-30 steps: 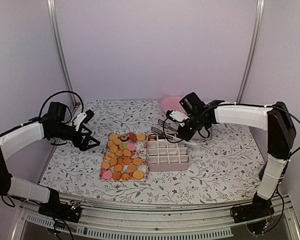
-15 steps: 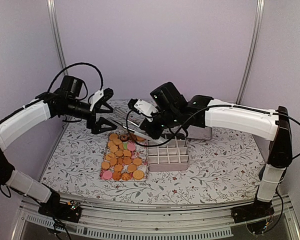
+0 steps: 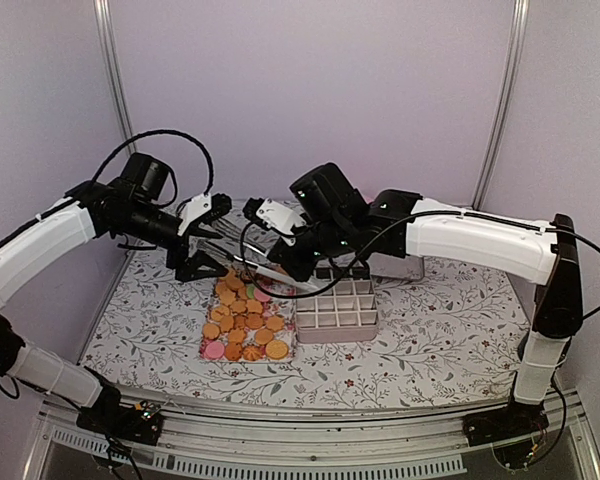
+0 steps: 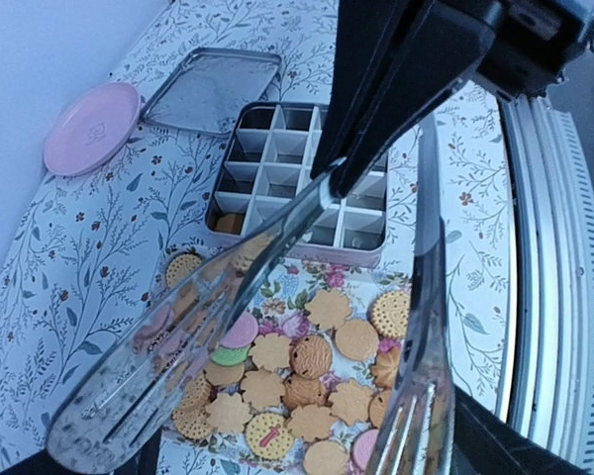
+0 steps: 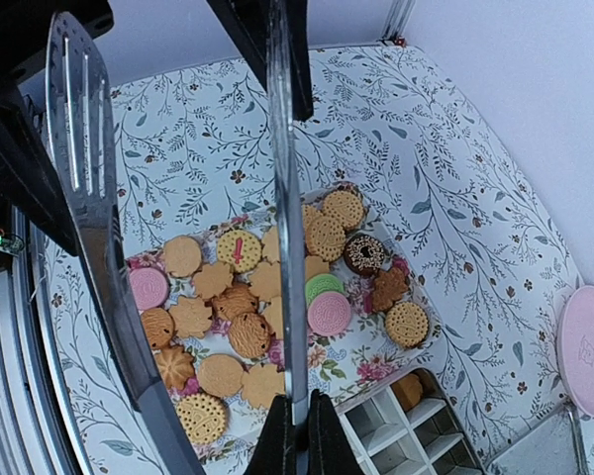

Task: Pack the cookies
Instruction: Pass from the right arm to the left

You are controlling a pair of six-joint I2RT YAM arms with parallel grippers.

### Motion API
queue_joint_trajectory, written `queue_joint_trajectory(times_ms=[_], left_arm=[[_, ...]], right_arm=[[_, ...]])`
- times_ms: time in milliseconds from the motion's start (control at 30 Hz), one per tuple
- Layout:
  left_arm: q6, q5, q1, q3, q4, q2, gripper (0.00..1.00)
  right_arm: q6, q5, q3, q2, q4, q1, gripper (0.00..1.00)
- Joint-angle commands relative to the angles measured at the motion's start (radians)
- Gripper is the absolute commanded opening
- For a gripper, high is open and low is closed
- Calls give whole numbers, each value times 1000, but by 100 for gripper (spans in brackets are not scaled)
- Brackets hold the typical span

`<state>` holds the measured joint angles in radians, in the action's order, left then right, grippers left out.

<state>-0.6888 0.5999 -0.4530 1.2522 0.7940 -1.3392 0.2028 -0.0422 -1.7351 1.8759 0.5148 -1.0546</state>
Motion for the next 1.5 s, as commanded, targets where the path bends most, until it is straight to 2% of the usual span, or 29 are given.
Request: queue_joint_trajectory(times_ms=[0, 167, 333, 667, 1333, 1400, 1467], left_arm=[[-14, -58, -28, -7, 40, 62, 97], [-32, -124, -21, 15, 90, 86, 99], [-28, -111, -21, 36, 118, 100, 99], [-56, 3, -35, 22, 134, 71, 87], [-51, 32, -107, 47, 123, -8, 47], [-50, 30, -110, 37, 119, -6, 42], [-55, 21, -113, 26, 122, -7, 31]], right_arm=[[-29, -46, 20, -8, -31, 4, 0], [-41, -54, 84, -41, -45, 4, 0], [-45, -52, 92, -38, -53, 4, 0], [-40, 0, 44, -14, -67, 5, 0], [-47, 75, -57, 74, -80, -4, 0], [-51, 80, -57, 76, -86, -4, 0], [-58, 82, -57, 78, -93, -4, 0]])
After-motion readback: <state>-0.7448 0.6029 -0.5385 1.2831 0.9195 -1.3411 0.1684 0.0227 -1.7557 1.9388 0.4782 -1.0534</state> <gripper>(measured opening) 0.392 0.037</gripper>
